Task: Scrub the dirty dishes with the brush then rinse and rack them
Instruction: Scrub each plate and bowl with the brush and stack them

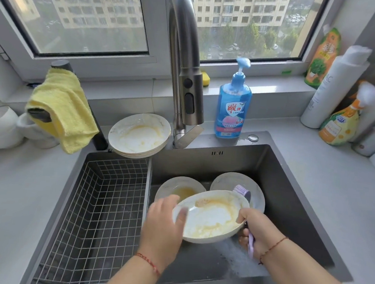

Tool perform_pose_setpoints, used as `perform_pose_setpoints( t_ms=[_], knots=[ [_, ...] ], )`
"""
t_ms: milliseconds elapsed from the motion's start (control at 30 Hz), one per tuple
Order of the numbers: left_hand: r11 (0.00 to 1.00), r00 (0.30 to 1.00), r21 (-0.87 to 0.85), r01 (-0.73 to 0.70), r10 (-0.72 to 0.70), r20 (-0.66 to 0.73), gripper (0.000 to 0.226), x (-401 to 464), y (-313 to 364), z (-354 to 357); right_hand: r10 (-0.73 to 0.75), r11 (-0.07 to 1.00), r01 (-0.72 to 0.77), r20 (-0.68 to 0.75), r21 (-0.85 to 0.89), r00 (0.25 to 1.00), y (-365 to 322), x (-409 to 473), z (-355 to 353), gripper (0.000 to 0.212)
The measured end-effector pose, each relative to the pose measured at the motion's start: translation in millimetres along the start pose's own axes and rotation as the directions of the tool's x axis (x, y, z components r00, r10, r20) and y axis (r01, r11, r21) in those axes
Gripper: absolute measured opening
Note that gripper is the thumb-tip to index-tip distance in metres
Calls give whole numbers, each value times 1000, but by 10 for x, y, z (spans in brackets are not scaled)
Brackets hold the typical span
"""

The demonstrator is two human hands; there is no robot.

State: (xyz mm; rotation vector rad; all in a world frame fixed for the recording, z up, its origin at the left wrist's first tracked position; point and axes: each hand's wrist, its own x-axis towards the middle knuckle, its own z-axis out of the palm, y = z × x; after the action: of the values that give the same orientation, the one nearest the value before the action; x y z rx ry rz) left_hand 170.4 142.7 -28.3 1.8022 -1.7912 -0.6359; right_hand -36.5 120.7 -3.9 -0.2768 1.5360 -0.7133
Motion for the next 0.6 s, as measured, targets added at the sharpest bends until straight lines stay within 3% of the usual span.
perform_pose_setpoints(
  t_ms=[67, 100, 167, 300, 400, 467, 533, 600],
  knots=[
    [976, 963, 36, -216, 206, 172, 70, -68, 21, 52, 7, 1000, -7, -15, -5, 1000, 8, 7, 46, 8],
    [929, 924, 135, -345, 311, 222, 68, -90, 10, 116, 11, 1000, -11, -13, 8, 1000, 18, 11, 73, 10],
    [801, 854, 300, -519, 472, 217, 66, -118, 15, 273, 15, 999, -15, 0, 36, 1000, 42, 28, 123, 16],
    [698, 790, 446, -560, 612, 34, 70, -42, 52, 441, -4, 1000, 5, 43, -25, 999, 42, -44, 210, 18],
    [701, 748, 434, -567, 658, -85, 59, -17, 30, 430, -73, 997, 74, 53, -14, 996, 54, -74, 192, 31],
    [813, 828, 330, -480, 544, -135, 46, 1, 47, 359, -111, 992, 114, 45, -56, 993, 34, -103, 109, 41],
    [959, 950, 150, -240, 264, -166, 39, 25, 106, 205, -168, 977, 168, 11, -132, 986, 10, -117, -8, 42],
    [1000, 997, -21, 22, -24, -80, 38, 64, 130, 90, -238, 953, 233, -1, -195, 971, -18, -144, -115, 34]
  ],
)
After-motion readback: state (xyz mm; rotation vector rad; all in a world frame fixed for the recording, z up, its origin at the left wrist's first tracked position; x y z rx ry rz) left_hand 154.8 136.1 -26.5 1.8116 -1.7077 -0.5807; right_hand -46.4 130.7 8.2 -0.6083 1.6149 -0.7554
